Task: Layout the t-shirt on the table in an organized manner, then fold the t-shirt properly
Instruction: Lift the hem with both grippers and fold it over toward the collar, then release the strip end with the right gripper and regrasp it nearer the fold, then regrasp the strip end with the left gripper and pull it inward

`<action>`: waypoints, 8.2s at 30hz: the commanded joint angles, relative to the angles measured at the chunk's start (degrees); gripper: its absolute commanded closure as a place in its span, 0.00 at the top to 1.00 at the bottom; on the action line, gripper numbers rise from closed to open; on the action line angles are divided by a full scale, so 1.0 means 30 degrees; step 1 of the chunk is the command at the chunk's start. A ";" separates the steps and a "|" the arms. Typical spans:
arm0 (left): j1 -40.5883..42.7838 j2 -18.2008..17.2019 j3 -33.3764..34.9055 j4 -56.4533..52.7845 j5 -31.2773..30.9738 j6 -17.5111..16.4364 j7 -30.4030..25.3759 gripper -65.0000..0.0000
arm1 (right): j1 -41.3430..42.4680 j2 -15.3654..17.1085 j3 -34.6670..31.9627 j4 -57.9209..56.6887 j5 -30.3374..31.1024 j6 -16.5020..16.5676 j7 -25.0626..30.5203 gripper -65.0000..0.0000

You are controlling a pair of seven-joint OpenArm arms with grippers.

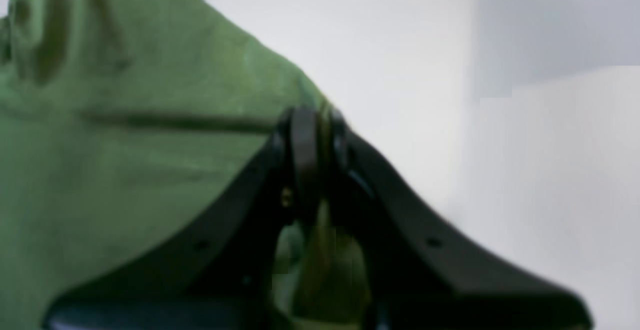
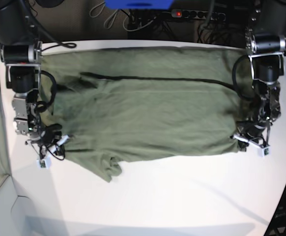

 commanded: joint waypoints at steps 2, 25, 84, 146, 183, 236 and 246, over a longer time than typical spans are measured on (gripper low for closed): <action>0.0212 -0.0142 -0.1075 0.1476 -0.0147 -0.0100 -0.0105 0.00 | -0.0165 0.0286 0.0140 0.1555 0.0107 0.0115 0.0256 0.00; 0.5369 -0.0083 -0.3566 1.1908 -0.4484 -0.0012 0.4144 0.00 | -0.8458 -0.1765 0.6089 1.5562 0.0136 0.0174 0.0198 0.00; 1.4424 -0.0259 -0.6731 1.6919 -0.6008 -0.0159 0.5668 0.00 | -1.6048 -0.3201 0.9459 1.7408 0.0048 0.5111 0.0256 0.00; 1.2842 -0.0405 -0.5266 1.2788 -0.6008 -0.0130 0.5668 0.52 | -0.6993 -0.3728 0.5327 1.3071 0.0019 0.5111 -0.9209 0.70; 1.2842 0.0005 -0.5383 1.2788 -0.6008 -0.0130 0.5638 0.52 | -1.5374 -0.5516 0.8052 2.4998 0.0048 0.5111 -0.9238 0.00; 1.3897 0.0532 -0.5031 1.2905 -0.3136 -0.0159 0.6840 1.00 | -1.4963 -0.5223 0.8463 1.7789 0.0048 0.5111 -0.6279 0.00; 1.3838 0.1529 -0.3683 1.2905 0.0967 -0.0159 0.6693 1.00 | -1.4553 -0.5223 0.8463 1.7819 0.0048 0.5111 -0.6425 0.00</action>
